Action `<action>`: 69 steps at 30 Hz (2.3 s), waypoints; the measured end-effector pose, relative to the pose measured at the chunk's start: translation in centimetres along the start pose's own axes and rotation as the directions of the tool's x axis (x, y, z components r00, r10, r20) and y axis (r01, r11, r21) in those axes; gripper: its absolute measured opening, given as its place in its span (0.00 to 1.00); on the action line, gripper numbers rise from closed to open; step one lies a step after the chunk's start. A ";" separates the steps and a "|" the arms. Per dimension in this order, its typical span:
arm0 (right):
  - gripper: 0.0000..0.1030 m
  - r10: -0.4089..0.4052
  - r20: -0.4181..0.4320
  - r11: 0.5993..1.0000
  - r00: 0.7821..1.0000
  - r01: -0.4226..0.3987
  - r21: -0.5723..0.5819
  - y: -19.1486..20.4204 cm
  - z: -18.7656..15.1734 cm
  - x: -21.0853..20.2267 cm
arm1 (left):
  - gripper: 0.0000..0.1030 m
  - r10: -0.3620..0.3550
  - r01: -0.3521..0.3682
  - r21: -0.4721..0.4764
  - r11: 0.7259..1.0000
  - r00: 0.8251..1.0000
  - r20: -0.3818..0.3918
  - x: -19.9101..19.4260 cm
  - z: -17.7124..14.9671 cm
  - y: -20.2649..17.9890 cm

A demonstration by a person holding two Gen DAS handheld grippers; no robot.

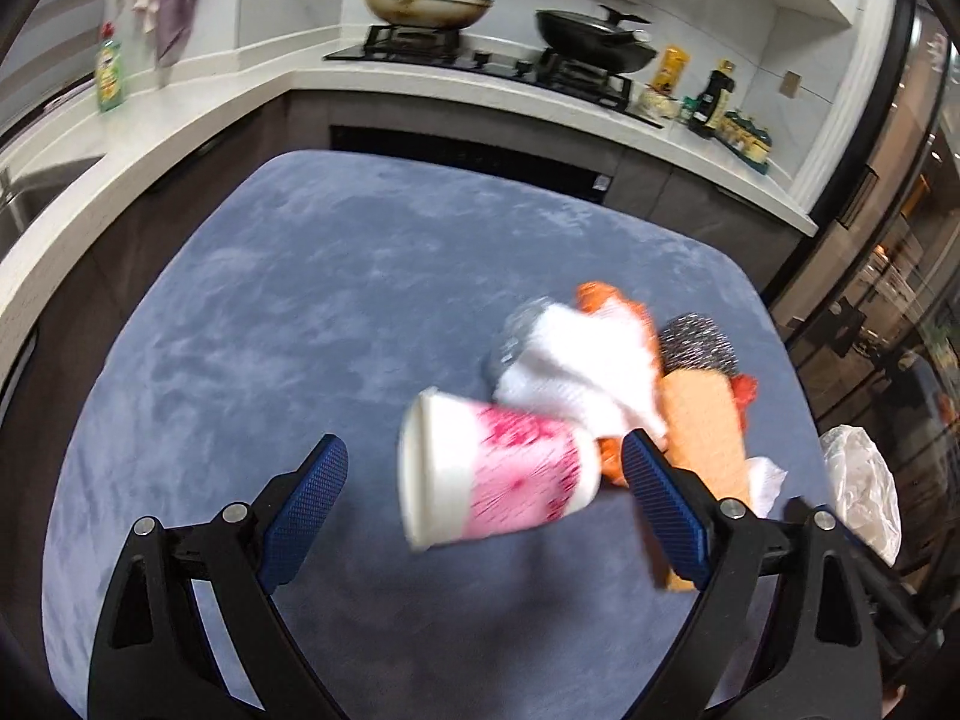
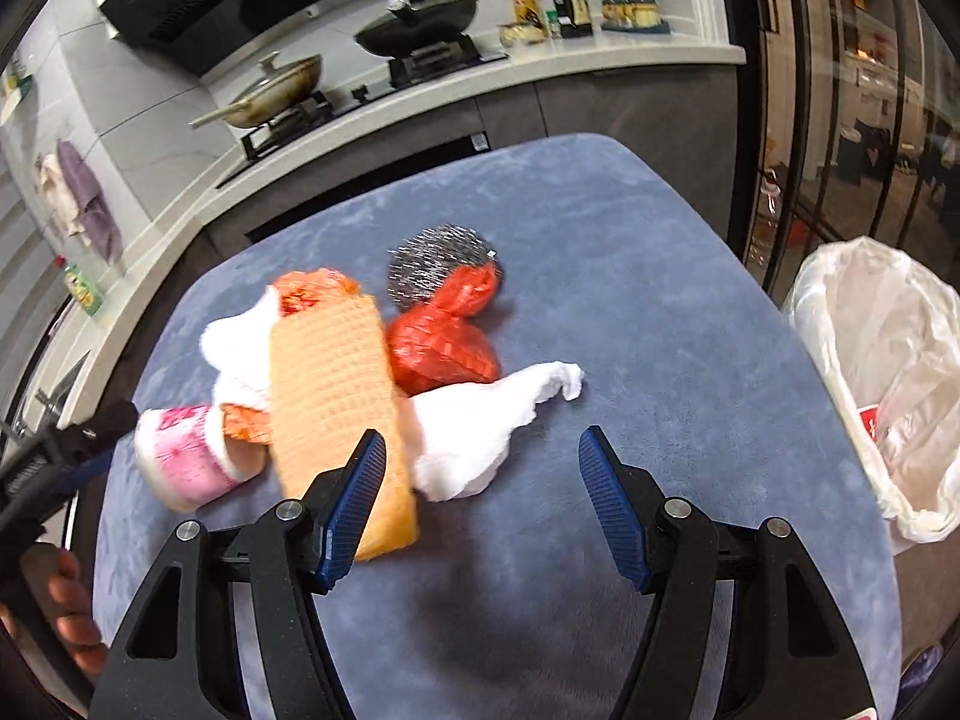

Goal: Collect trash
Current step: 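Move both grippers back toward the remaining trash on the table, then grasp the white tissue with the left gripper, then carry the white tissue to the bin and open the left gripper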

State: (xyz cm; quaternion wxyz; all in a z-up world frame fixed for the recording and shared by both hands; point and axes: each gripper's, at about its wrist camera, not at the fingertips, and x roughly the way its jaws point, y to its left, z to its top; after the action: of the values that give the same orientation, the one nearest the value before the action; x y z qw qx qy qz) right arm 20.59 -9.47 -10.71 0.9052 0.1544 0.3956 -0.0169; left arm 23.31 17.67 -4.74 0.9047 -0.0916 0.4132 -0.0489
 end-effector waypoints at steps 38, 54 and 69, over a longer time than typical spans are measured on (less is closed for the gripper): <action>0.06 0.142 0.132 0.990 0.981 -0.140 -0.022 0.5 2.1 -6.3 | 0.08 -0.201 0.196 0.071 0.978 0.977 0.066 -4.0 3.1 -5.1; 0.06 0.171 0.308 0.985 0.936 -0.168 -0.035 -1.1 3.4 -15.2 | 0.08 -0.291 0.269 0.174 0.947 0.950 0.115 -10.5 1.8 -9.8; 0.06 0.082 0.433 0.996 0.898 -0.087 -0.009 -7.5 5.4 -21.7 | 0.08 -0.410 0.364 0.335 0.869 0.909 0.074 -12.4 0.6 -20.2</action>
State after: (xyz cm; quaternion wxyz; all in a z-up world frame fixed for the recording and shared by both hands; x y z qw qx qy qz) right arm 8.39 -20.23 6.46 0.9695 0.1686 0.1776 -0.0135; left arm 15.39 -0.02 8.99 0.9065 -0.0311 0.3074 -0.2879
